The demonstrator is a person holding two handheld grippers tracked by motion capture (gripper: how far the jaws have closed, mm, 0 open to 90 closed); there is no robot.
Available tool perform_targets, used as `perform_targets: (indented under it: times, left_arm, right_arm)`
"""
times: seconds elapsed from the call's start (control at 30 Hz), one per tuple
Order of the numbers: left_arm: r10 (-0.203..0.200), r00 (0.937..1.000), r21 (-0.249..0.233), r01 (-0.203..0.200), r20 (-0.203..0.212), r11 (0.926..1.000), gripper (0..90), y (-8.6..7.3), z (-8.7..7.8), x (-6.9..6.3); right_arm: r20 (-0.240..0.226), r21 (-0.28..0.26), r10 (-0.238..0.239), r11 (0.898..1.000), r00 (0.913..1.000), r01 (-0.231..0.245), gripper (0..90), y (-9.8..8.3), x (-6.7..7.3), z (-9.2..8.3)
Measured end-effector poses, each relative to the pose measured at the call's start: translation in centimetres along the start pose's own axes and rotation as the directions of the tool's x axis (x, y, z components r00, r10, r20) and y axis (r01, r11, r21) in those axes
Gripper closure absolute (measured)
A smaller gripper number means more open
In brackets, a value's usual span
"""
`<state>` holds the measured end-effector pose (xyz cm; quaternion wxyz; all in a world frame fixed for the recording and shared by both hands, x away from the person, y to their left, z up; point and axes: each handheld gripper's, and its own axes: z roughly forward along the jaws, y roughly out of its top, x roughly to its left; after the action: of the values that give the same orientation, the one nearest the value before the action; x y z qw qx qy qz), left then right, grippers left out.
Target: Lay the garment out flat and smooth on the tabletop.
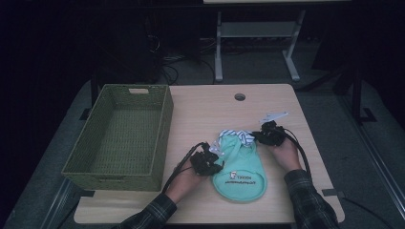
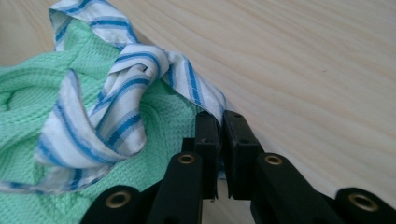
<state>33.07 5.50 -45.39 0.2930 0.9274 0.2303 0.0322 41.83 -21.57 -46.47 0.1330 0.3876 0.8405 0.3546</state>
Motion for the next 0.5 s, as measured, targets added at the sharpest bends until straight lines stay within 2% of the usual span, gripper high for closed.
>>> perform_targets:
  times: [0.07,0.1,0.13,0.2,0.4,0.5]
  left_arm:
    - [-0.014,0.9998,-0.004,0.014,0.013,0.9999,88.8,0.0,0.0,0.1]
    - [-0.029,0.9994,-0.017,0.029,0.018,0.9994,88.0,-0.1,0.0,0.1]
    - [-0.015,0.9997,-0.011,0.015,0.019,0.9998,85.3,0.0,-0.1,0.4]
    - [-0.025,0.9995,-0.023,0.025,0.019,0.9994,80.5,0.0,-0.4,0.6]
    - [-0.061,0.9982,-0.087,0.061,0.003,0.9943,72.3,0.7,-1.4,1.6]
    - [-0.063,0.9979,-0.086,0.062,-0.009,0.9944,67.7,1.3,-1.6,2.4]
  right_arm:
    - [-0.022,-0.027,0.031,0.999,0.9993,-0.032,76.6,-0.4,0.1,-0.2]
    - [-0.029,-0.036,0.031,0.999,0.9991,-0.032,75.1,-0.4,0.0,-0.3]
    - [-0.035,-0.044,0.028,0.999,0.9990,-0.029,73.0,-0.5,0.0,-0.5]
    - [-0.050,-0.061,0.050,0.997,0.9975,-0.053,69.9,-0.5,0.0,-1.1]
    - [-0.085,-0.109,0.050,0.992,0.9951,-0.059,62.7,-0.1,-0.1,-3.1]
    - [-0.093,-0.122,0.050,0.991,0.9944,-0.061,61.8,0.4,-0.2,-4.0]
